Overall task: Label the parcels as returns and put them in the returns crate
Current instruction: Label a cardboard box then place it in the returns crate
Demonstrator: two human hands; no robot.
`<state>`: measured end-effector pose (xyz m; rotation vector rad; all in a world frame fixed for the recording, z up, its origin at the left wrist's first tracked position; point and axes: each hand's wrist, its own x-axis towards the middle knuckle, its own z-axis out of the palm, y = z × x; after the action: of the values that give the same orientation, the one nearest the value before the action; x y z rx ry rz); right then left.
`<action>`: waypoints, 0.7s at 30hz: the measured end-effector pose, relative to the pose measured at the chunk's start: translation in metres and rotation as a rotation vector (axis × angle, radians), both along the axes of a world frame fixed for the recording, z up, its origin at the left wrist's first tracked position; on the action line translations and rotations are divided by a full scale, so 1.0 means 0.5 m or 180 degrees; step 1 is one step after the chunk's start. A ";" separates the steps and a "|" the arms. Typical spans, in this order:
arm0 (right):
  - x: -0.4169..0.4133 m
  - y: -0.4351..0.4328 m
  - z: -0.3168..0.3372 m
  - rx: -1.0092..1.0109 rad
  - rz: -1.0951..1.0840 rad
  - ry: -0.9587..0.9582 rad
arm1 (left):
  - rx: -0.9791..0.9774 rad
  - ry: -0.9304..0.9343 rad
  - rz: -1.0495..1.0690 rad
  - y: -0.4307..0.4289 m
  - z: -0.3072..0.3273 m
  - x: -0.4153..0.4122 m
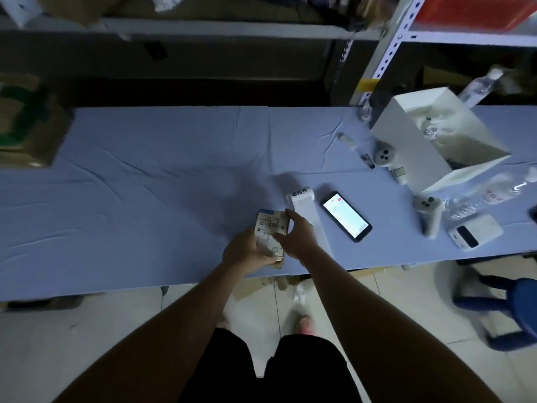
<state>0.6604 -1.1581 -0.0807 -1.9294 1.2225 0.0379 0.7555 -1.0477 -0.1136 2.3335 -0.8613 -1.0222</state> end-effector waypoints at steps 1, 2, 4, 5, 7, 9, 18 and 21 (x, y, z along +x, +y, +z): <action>-0.005 -0.010 -0.013 0.0012 0.0052 -0.0017 | 0.0064 -0.0038 0.0107 -0.008 -0.007 -0.009; -0.010 -0.020 -0.024 0.0015 0.0122 -0.0046 | 0.0101 -0.0070 0.0211 -0.016 -0.011 -0.018; -0.019 -0.043 -0.041 0.0049 0.0274 -0.0088 | 0.0171 -0.0207 0.0373 -0.031 -0.018 -0.034; -0.024 -0.055 -0.049 0.0080 0.0349 -0.0105 | 0.0219 -0.0291 0.0449 -0.038 -0.018 -0.040; -0.037 -0.079 -0.057 0.0122 0.0548 -0.0172 | 0.0291 -0.0430 0.0616 -0.046 -0.014 -0.053; -0.044 -0.116 -0.053 -0.0013 0.0637 -0.0330 | 0.0466 -0.0453 0.0695 -0.056 -0.007 -0.060; -0.111 -0.297 -0.061 -0.1217 0.0877 0.0454 | 0.0611 -0.0240 0.1344 -0.085 0.005 -0.102; -0.126 -0.333 -0.078 -0.0924 0.0801 0.1123 | 0.0497 -0.0240 0.1561 -0.095 0.001 -0.120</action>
<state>0.5972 -1.3248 -0.1195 -2.3975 1.2531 0.3635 0.6958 -1.0952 -0.1132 2.5425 -0.2103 -0.8152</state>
